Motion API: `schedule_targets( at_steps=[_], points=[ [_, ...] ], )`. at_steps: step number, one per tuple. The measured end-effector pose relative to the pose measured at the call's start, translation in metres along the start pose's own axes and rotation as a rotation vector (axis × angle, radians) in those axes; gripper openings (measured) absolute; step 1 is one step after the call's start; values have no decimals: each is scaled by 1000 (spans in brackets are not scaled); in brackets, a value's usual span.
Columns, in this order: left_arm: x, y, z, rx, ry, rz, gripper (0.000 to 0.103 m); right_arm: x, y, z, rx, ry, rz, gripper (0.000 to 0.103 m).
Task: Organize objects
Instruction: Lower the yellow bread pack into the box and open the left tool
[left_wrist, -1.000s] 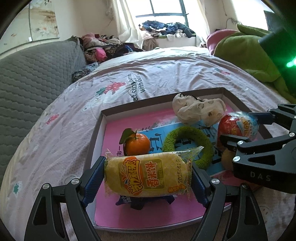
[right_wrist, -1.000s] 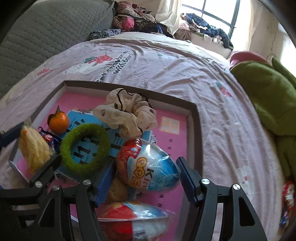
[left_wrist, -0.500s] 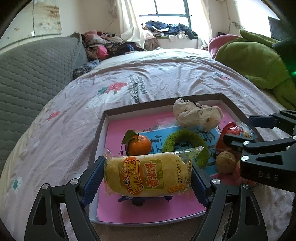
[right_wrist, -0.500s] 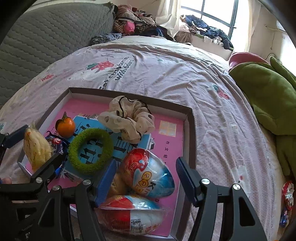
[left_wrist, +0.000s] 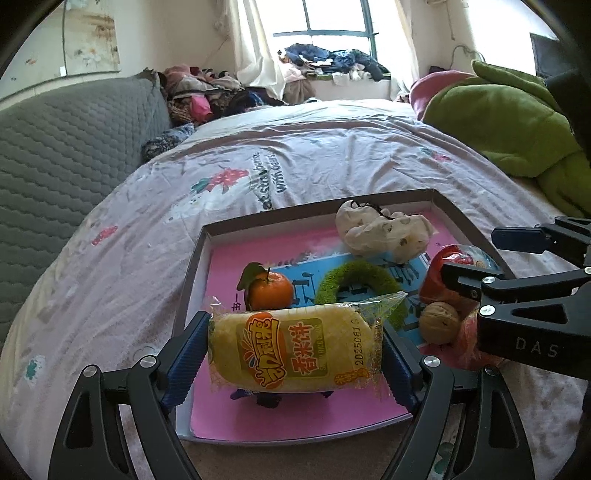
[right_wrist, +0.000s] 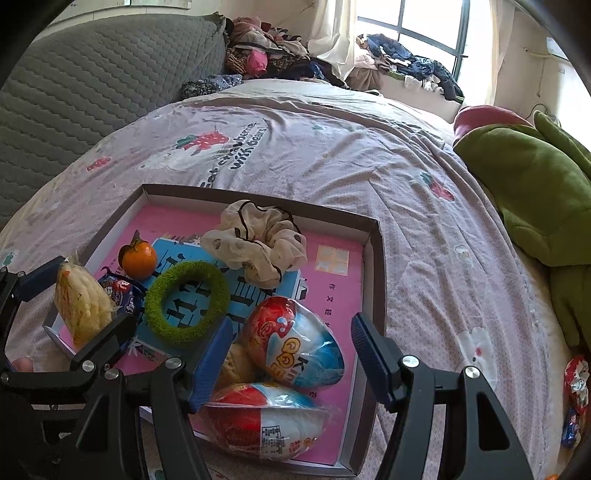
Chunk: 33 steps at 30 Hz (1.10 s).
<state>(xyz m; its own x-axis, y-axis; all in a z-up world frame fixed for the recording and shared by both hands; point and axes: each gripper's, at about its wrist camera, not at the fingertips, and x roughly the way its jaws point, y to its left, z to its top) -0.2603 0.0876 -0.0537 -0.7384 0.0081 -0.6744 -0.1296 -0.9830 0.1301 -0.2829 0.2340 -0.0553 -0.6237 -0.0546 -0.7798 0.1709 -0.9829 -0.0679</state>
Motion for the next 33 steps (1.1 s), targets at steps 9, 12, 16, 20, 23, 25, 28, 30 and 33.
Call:
schedule_targets(
  at_steps=[9, 12, 16, 20, 23, 25, 28, 30, 33],
  points=[
    [-5, -4, -1, 12, -17, 11, 86, -3, 1, 0, -2, -8, -1, 66],
    [-9, -7, -2, 20, -29, 8, 86, -4, 1, 0, -4, -12, -1, 66],
    [-12, -5, -3, 4, -30, -14, 86, -5, 2, -1, -7, -14, -3, 66],
    [-11, -3, -3, -9, -26, -21, 86, -6, 3, 0, -10, -16, -5, 66],
    [-13, -3, -4, -4, -43, 4, 86, -6, 4, 0, -9, -21, -5, 66],
    [-12, -2, -5, -12, -40, -3, 86, -7, 4, 0, -11, -24, -6, 66],
    [-11, 0, -5, -16, -38, -2, 86, -8, 4, 0, -15, -26, -9, 66],
    [-12, 0, -4, -15, -46, 4, 86, -9, 5, 0, -20, -27, -3, 66],
    [-15, 0, -4, -17, -59, 0, 86, -9, 8, -1, -37, -25, -20, 66]
  ],
)
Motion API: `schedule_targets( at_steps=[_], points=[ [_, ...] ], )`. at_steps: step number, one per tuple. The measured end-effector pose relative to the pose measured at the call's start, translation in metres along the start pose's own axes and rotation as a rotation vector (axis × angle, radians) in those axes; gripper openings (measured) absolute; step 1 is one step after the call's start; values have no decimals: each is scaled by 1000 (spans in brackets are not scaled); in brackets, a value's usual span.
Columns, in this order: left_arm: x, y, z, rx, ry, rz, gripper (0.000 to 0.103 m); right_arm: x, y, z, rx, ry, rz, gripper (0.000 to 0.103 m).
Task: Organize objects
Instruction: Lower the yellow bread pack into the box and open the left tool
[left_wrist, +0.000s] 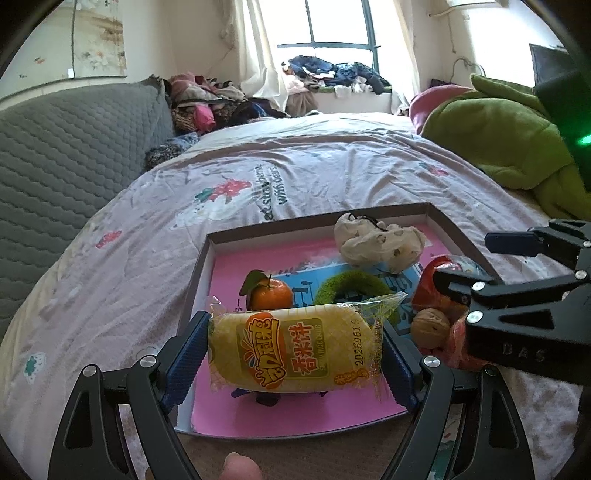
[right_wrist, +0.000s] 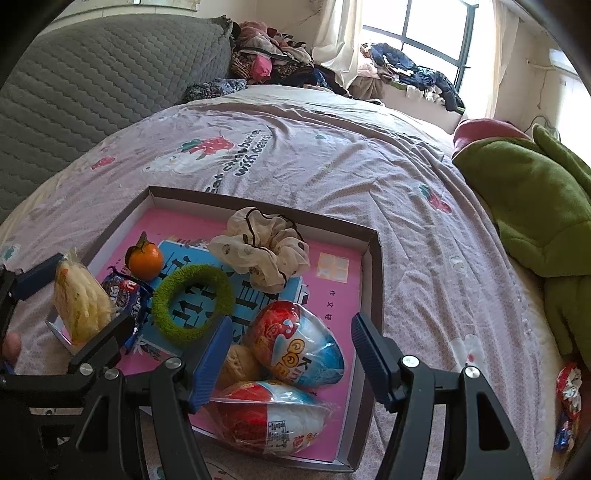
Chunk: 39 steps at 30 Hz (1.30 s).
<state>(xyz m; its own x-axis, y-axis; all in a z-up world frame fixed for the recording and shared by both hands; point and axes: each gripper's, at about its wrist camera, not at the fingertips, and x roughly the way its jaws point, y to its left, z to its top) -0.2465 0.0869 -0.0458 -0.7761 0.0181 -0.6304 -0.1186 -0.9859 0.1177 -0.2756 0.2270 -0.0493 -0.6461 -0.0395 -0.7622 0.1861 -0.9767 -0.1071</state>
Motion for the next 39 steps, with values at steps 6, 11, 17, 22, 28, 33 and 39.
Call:
schedule_targets(
  at_steps=[6, 11, 17, 22, 28, 33, 39],
  points=[
    [-13, 2, 1, -17, -36, -14, 86, -4, -1, 1, 5, -7, -3, 66],
    [-19, 2, 2, -18, -54, -6, 86, -6, -1, 2, 1, -8, -11, 66],
    [-16, 4, 2, -24, -46, 5, 86, -6, 0, 3, -2, -6, -16, 66],
    [-9, 5, 0, -28, -21, -3, 86, -6, 0, 3, -3, -7, -16, 66],
    [-8, 1, -6, -11, -15, -6, 86, -4, 1, 1, -9, -6, -19, 66],
    [-2, -3, -12, 3, -5, 2, 86, -6, 3, -1, -10, -2, -17, 66],
    [3, -6, -21, 12, 14, 8, 86, -9, 3, -4, -14, -1, -21, 66]
  ],
)
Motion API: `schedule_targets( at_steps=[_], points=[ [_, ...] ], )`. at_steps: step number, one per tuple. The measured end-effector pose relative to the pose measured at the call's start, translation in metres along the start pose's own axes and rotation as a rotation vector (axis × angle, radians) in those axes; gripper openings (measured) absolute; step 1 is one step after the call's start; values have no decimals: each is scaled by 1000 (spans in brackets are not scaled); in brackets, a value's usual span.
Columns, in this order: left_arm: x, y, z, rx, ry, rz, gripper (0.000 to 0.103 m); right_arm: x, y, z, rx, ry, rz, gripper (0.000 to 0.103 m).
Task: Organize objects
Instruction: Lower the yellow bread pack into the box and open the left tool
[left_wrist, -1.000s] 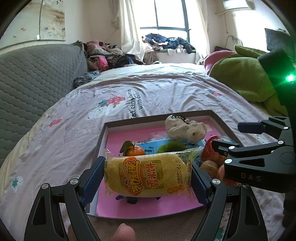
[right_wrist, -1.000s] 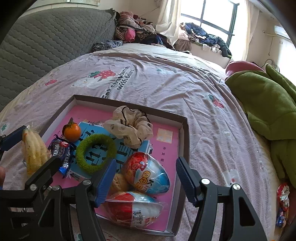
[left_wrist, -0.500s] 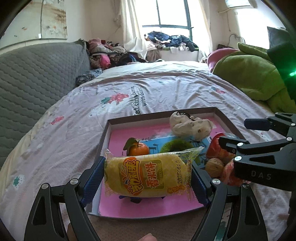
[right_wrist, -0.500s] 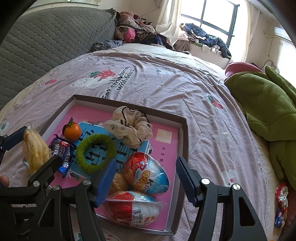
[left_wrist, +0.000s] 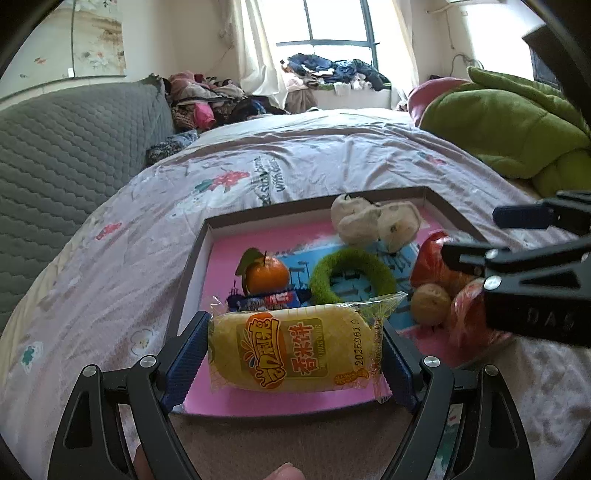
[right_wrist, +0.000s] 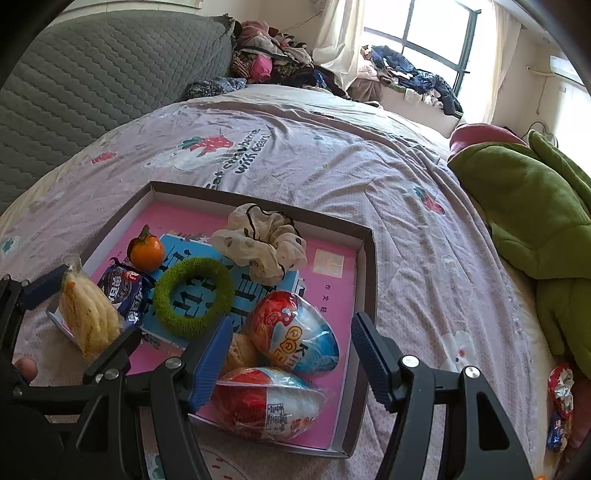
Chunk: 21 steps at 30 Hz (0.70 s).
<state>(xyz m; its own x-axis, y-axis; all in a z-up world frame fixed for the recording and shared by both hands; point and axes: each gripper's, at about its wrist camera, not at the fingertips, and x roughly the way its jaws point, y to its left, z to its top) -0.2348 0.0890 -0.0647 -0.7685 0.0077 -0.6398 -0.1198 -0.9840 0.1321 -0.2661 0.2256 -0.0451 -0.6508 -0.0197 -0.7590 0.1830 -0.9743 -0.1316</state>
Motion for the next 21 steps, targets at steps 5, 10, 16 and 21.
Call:
schedule_targets(
  at_steps=[5, 10, 16, 21],
  points=[
    [1, -3, -9, 17, 14, -3, 86, -5, 0, -1, 1, -5, -1, 66],
    [-1, -6, -14, 24, 24, -11, 86, -7, 2, -3, -5, -3, -1, 66],
    [-5, -1, -19, 0, 37, -29, 86, -15, 5, -9, -1, -3, 4, 66],
    [-11, 2, -23, -14, 41, -39, 86, -20, 6, -19, 12, 2, 13, 66]
  ],
)
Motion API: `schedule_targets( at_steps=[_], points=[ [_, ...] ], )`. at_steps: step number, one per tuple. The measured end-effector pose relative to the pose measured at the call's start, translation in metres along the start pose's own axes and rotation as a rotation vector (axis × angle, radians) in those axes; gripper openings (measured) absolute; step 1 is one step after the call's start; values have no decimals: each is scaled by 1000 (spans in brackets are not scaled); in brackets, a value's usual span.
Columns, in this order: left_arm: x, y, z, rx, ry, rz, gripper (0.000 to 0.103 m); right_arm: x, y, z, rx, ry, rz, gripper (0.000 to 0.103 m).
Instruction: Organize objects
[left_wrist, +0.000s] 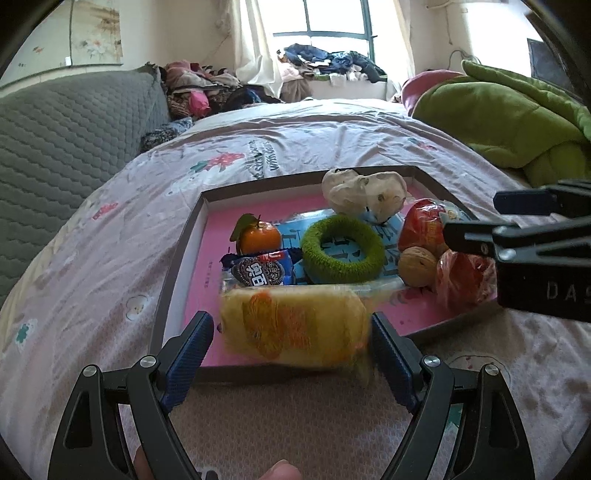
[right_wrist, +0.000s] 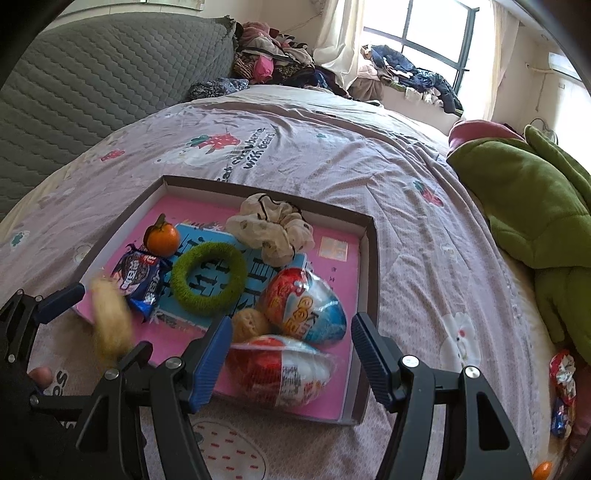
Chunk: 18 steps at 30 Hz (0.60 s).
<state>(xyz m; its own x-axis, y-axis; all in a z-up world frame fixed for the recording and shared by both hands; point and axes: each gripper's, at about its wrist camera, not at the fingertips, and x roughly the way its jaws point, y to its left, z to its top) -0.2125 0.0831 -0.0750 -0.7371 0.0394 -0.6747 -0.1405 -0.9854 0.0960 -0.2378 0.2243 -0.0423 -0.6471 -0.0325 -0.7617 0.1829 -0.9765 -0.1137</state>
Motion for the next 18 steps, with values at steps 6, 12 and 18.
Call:
schedule_targets(
  at_steps=[6, 12, 18],
  points=[
    [-8, -2, -6, 5, 5, -3, 86, -7, 1, -9, 14, 7, 4, 66],
    [-23, 0, -10, -3, -9, -8, 86, -18, 1, -13, 18, 1, 3, 66],
    [-36, 1, -12, -8, -19, -5, 86, -34, 3, -15, 20, -14, 1, 66]
  ],
)
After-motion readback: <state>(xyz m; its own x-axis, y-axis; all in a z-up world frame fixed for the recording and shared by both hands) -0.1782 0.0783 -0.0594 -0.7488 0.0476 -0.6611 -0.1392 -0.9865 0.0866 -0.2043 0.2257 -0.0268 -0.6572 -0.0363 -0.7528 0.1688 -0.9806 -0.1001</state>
